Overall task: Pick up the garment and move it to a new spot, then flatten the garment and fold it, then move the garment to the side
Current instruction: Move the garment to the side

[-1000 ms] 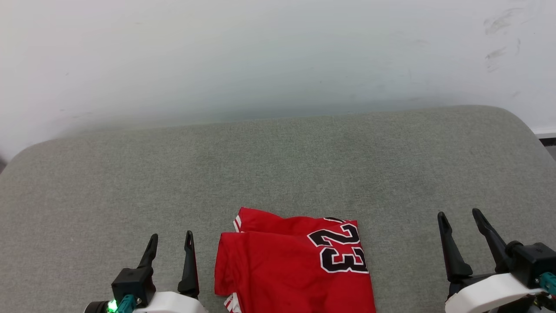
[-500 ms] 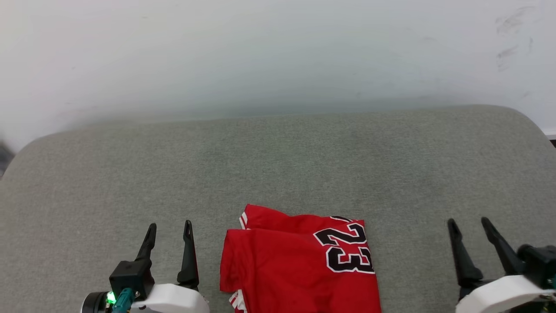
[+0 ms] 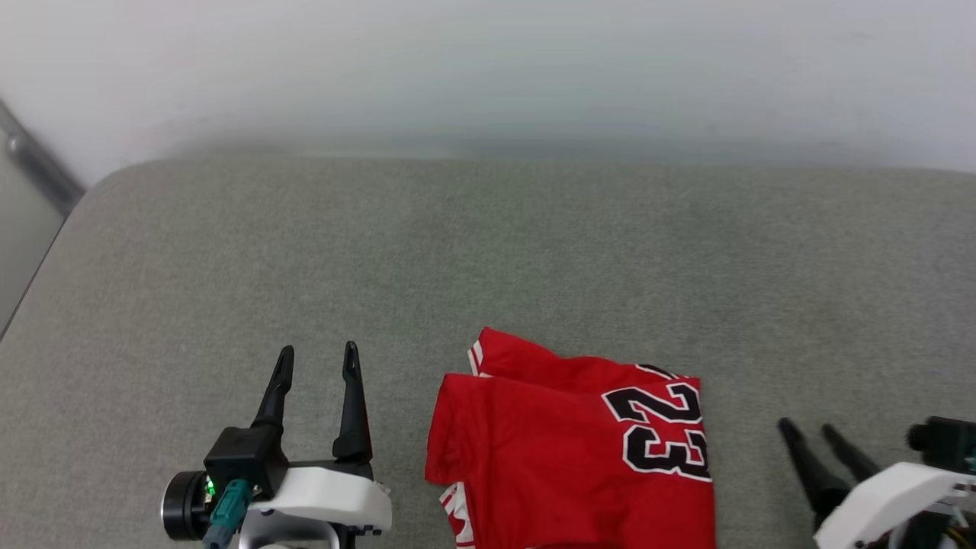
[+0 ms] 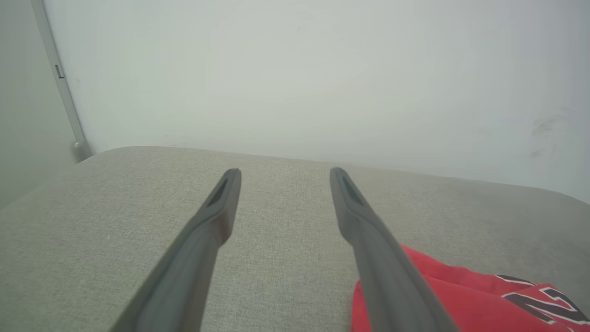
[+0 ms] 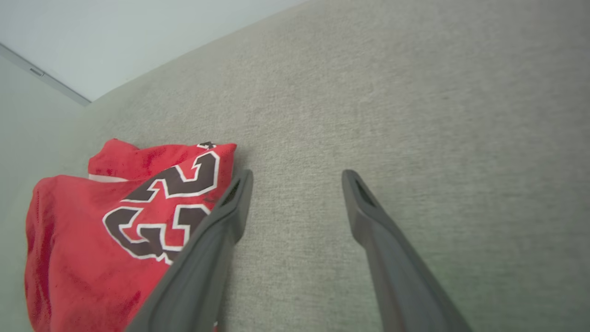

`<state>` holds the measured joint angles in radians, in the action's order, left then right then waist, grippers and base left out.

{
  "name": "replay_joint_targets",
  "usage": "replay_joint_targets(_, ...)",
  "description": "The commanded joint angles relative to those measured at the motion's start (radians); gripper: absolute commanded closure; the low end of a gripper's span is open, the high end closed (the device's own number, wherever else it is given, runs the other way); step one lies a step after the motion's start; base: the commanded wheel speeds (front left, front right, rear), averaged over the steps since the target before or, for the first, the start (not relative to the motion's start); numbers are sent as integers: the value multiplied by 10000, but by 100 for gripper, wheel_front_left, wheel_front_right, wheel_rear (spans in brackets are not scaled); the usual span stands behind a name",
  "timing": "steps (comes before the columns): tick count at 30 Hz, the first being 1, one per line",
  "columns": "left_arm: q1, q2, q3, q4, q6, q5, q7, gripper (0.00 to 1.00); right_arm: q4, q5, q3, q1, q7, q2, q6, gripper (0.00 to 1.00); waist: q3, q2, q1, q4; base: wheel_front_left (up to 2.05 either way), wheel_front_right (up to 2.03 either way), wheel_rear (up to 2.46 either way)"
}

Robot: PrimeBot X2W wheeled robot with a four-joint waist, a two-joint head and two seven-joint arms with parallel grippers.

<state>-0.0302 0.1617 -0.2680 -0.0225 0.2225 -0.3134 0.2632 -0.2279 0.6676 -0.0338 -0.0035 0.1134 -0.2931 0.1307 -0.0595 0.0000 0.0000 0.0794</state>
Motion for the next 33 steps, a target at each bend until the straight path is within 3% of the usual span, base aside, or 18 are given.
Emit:
replay_joint_targets(1, -180, -109, 52, 45, -55, 100, 17, 0, -148, 358, -420, -244, 197, -112, 0, 0, -372, 0, 0, 312, 0, 0, 0)
replay_joint_targets(6, -351, -401, 217, 67, -242, 324, 18, 0, -605, 1952, -2108, -748, 888, -465, 0, 0, -800, 0, 0, 576, 0, 0, 0)
replay_joint_targets(14, -614, -701, 432, -57, -540, 615, 18, 0, -1593, 3810, -3746, -1378, 1737, -757, -9, 0, -1279, 0, 0, 684, 0, 0, 0)
replay_joint_targets(15, -624, -732, 454, -65, -558, 653, 18, 0, -1719, 3980, -3906, -1389, 1930, -784, -11, 11, -1297, 0, 0, 682, 0, 0, 0)
replay_joint_targets(16, -614, -759, 488, -78, -588, 670, 18, 0, -1822, 4161, -4052, -1406, 2097, -787, -14, 65, -1311, 0, 0, 677, 0, 0, 0)
replay_joint_targets(17, -598, -784, 522, -88, -627, 715, 18, 0, -1872, 4318, -4191, -1426, 2246, -804, -14, 100, -1326, 0, 0, 668, 0, 0, 0)
replay_joint_targets(25, -426, -899, 733, -216, -781, 927, 18, 0, -1546, 4380, -4546, -2181, 1640, -1259, -8, 100, -1003, 0, 0, 413, 0, 0, 0)
replay_joint_targets(33, -87, -800, 960, -225, -951, 1083, 18, 0, -1814, 2761, -4776, -2824, 1179, -1693, -5, 100, -345, 0, 0, -600, 0, 0, 0)
